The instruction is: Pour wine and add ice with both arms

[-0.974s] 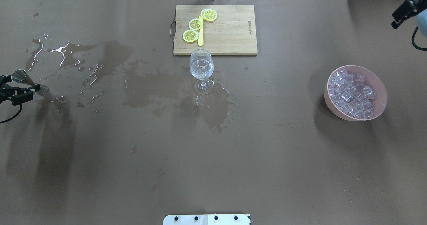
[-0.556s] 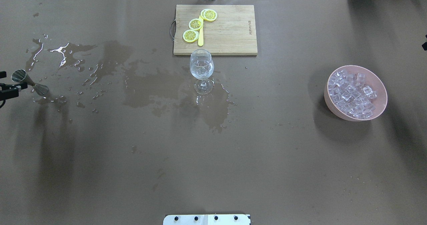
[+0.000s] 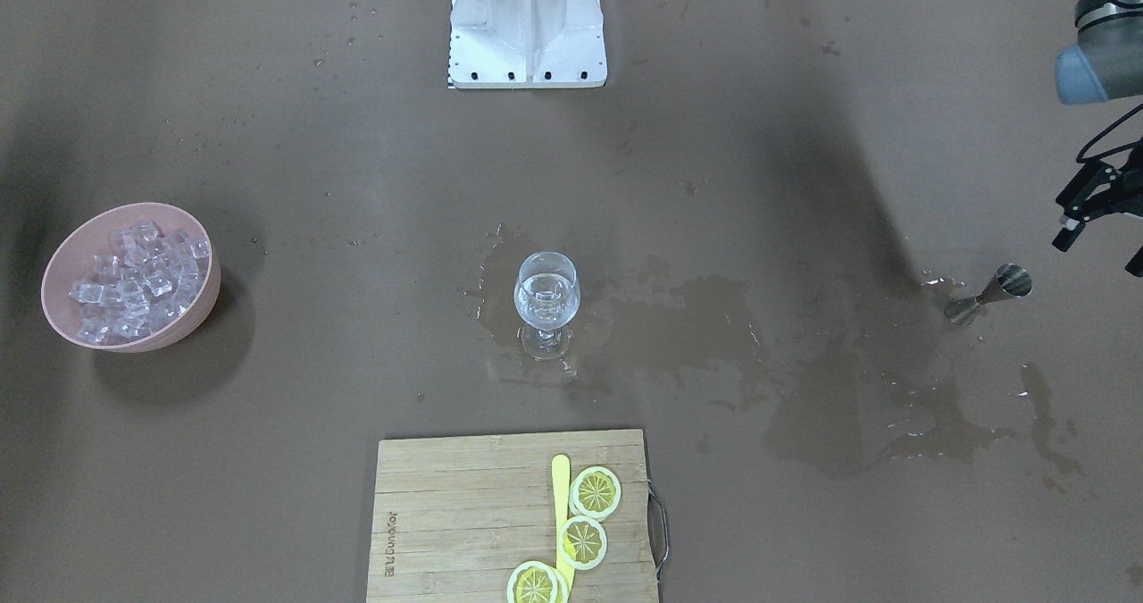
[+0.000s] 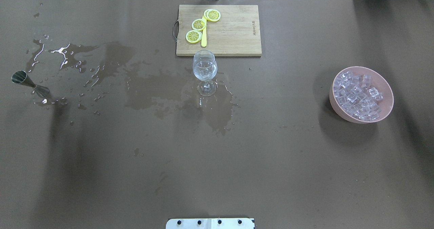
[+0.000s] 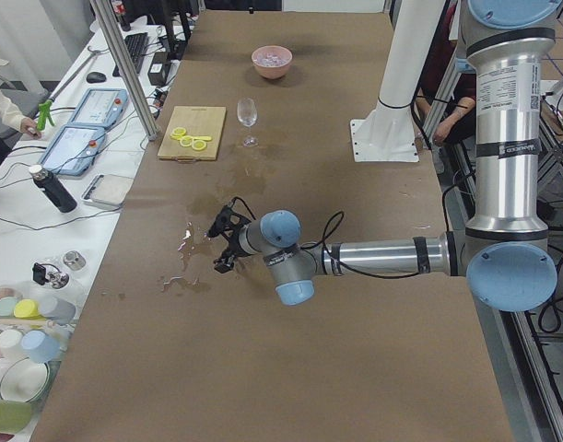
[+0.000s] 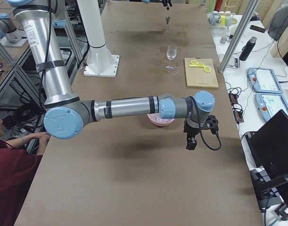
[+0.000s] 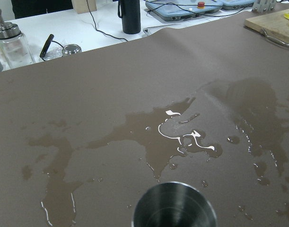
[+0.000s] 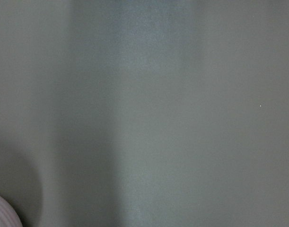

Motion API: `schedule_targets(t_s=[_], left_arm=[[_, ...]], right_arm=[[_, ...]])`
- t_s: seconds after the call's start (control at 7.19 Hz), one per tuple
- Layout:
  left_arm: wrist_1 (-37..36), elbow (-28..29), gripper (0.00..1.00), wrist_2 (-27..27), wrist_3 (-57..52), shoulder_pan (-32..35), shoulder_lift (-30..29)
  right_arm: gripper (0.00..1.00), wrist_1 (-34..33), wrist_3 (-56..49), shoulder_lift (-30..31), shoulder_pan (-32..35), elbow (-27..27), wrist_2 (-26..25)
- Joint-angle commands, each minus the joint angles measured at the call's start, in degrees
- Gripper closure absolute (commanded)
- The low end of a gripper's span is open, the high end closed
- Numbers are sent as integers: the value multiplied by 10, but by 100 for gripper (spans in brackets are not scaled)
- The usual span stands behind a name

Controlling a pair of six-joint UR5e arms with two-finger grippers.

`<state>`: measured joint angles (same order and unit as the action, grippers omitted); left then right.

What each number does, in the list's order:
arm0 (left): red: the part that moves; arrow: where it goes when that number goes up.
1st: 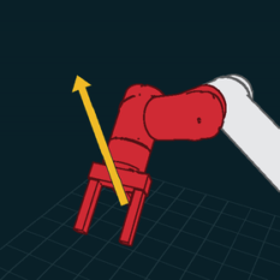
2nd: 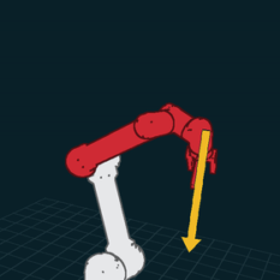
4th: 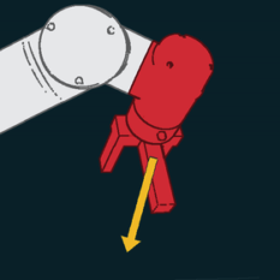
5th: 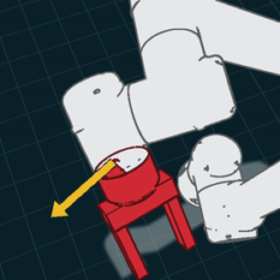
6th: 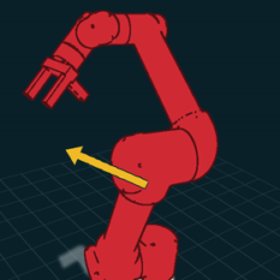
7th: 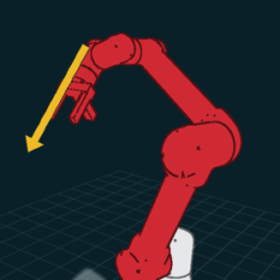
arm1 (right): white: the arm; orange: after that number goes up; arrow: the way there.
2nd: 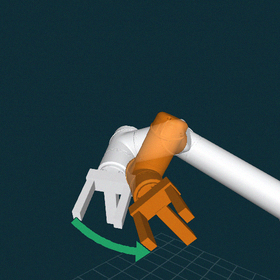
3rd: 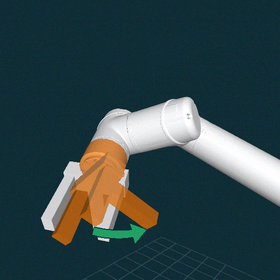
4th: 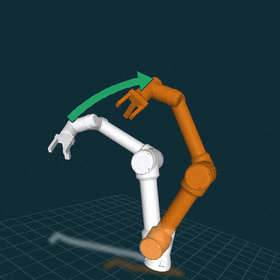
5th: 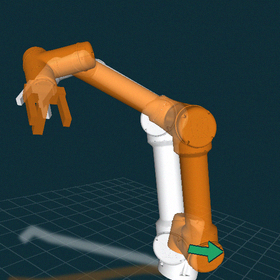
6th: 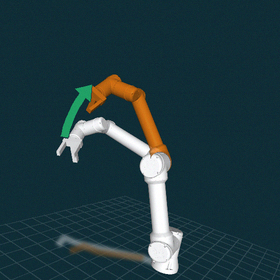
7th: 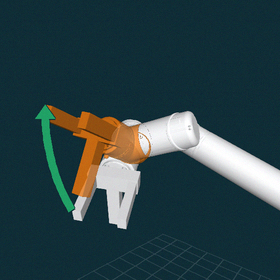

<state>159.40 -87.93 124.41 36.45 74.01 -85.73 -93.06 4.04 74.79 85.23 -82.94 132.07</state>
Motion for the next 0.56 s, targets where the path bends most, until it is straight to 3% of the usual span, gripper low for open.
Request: schedule_targets(t_s=[0.0,0.42], left_arm=[[-182,-61,2,45,-42,48,-26],[-404,-89,2,113,-214,153,-71]], right_arm=[[0,2,26,-3,4,-6,-1],[0,3,27,-7,14,-6,-3]])
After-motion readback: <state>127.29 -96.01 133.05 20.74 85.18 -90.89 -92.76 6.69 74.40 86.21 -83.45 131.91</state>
